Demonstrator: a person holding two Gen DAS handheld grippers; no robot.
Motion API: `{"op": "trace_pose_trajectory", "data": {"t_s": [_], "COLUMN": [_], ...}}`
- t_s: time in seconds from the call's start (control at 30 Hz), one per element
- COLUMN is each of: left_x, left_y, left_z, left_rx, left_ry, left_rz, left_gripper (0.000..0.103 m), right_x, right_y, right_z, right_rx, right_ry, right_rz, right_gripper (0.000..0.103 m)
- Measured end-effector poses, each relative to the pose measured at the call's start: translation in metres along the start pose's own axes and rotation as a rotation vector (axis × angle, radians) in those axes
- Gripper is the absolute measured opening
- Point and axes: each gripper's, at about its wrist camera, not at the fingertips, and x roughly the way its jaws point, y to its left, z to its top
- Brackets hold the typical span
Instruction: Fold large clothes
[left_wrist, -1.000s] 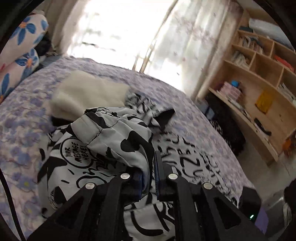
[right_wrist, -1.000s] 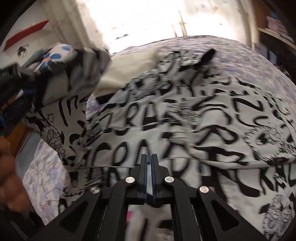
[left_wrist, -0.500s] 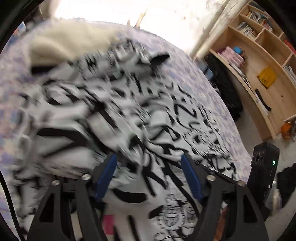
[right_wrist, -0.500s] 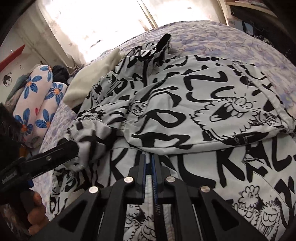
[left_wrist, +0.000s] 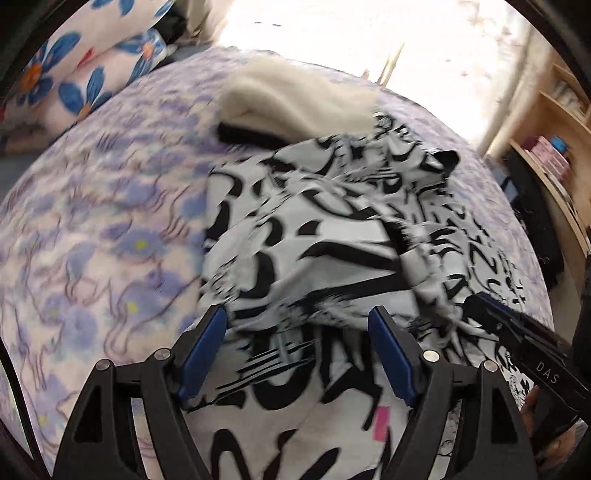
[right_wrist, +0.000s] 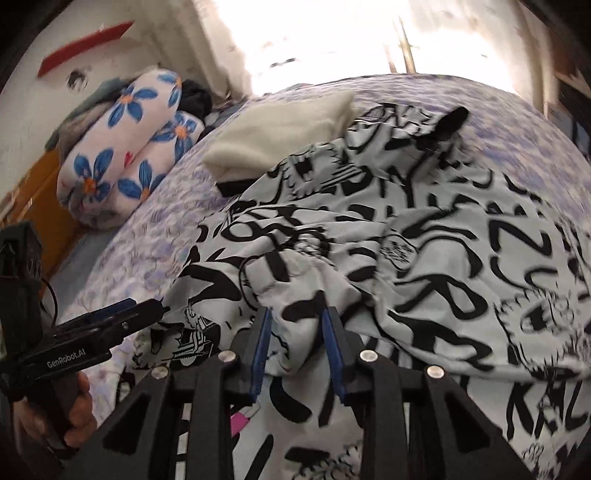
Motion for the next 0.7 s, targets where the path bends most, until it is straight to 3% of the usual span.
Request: {"op": "trace_pose_trajectory", "data": {"t_s": [0.23,0.4,0.5,0.6,0.7], "left_x": [0.016,0.019,0.018,0.014,0.01], "left_y": [0.027,0.027,0.024,0.02,0.016], "left_z": [-0.016,-0.018,-0.018,-0.017,-0.017], "left_rx": [-0.019,-0.015,-0.017,-0.018,-0.006], "left_ry": [0.054,0.052,0.05,0.045,0.035], "left_rz": [0.035,0.032,0.027,0.024,0.023], "left_gripper": [0.078,0.078,0.078,0.078,0.078], "right_x": [0.047,0.065,0.06,0.022,-0.031], "right_y": [0.026,0.042,0.042,0.025,-0.013], "right_z": [0.002,0.001,0.008,0.03,0.044], "right_rx": [-0.173,-0.313,-0.32,-0.219,-0.019], "right_ry": [0.117,0.143,0.098,-0.037,-0.189], "right_rz": [-0.138,-0.273,-0.275,-0.225,-0.143], "right_gripper": [0.029,0.028,0.005,0.004,0.004]}}
